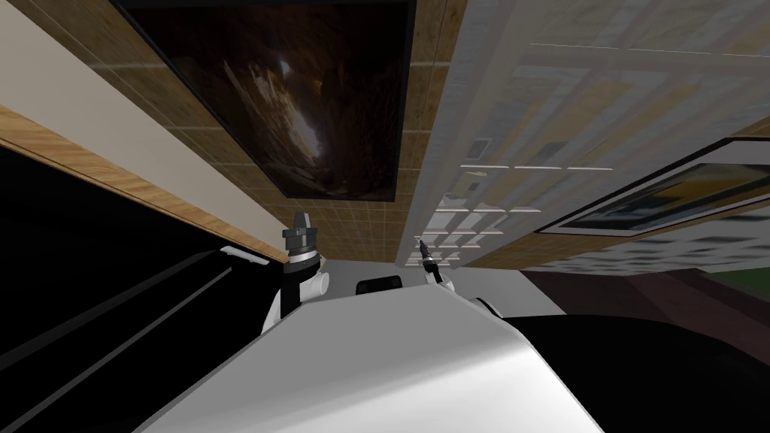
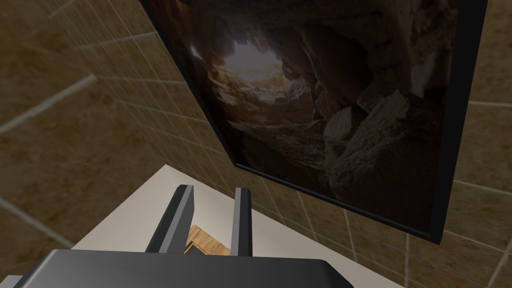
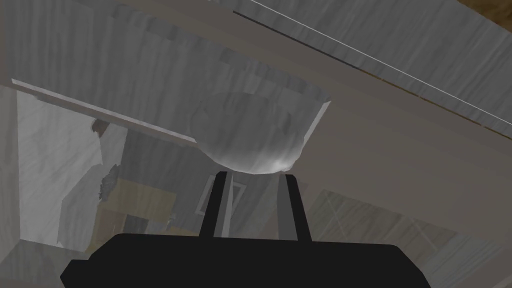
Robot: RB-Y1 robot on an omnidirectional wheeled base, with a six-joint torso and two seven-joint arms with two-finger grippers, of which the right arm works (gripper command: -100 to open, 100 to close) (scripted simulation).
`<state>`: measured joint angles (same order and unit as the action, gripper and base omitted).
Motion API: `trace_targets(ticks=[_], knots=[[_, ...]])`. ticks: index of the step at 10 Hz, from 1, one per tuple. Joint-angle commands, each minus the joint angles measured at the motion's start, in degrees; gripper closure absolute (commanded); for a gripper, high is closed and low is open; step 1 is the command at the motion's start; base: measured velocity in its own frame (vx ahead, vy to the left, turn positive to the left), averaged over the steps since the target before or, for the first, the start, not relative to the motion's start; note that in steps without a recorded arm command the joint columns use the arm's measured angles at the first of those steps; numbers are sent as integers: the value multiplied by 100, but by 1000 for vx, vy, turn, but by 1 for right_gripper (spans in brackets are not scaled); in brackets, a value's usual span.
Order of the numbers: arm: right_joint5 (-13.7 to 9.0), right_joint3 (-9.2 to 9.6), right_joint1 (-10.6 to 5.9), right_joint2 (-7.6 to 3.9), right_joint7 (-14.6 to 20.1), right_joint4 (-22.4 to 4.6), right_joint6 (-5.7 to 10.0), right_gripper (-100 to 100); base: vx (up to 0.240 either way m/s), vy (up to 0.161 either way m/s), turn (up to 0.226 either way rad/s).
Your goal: Pull the door open
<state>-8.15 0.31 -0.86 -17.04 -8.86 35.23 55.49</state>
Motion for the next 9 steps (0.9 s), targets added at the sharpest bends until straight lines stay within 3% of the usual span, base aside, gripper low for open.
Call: trace_targets(ticks=[1,3,9], knots=[[-72,98,21,79,286,84,-38,100,-45,-25,80],[-72,98,21,79,391,84,-38,100,-26,-10,19],[-371,157,13,74,1328,96,-79,100,-31,-15,55]])
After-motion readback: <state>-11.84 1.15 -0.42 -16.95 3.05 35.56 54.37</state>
